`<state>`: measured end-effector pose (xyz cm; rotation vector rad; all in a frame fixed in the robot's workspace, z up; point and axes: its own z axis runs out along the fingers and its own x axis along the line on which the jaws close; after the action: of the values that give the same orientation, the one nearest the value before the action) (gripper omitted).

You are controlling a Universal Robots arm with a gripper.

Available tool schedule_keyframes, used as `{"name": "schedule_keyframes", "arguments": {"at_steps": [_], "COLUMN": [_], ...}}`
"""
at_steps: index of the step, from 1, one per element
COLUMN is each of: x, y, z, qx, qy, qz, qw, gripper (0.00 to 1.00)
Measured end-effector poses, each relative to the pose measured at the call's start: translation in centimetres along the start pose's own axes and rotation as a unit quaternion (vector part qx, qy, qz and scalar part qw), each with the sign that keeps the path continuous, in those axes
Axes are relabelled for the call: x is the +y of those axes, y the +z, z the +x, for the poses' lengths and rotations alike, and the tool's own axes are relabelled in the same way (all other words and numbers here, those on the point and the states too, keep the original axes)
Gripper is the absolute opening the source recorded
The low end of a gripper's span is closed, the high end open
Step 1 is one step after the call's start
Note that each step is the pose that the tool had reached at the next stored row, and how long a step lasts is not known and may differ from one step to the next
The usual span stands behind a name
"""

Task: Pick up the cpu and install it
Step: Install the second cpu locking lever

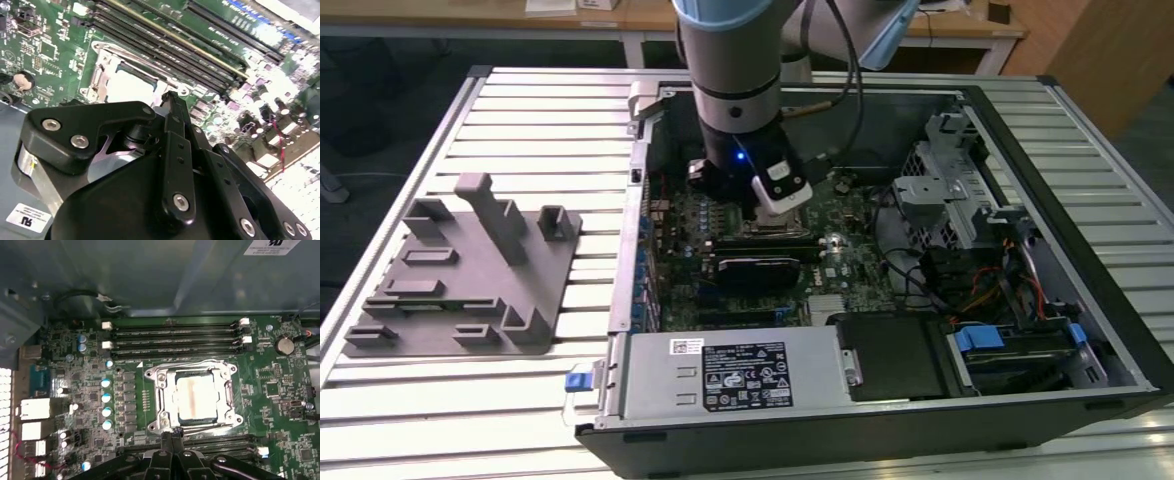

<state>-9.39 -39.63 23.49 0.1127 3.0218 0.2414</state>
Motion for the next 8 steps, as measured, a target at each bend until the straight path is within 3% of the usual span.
{"name": "schedule_keyframes", "arguments": {"at_steps": [8], "x": [1.47], "y": [0.40], "z": [-1.08], "qx": [0.0001], "qy": [-0.001], "qz": [0.0054], "qw": [1.0000], "gripper": [0.11]}}
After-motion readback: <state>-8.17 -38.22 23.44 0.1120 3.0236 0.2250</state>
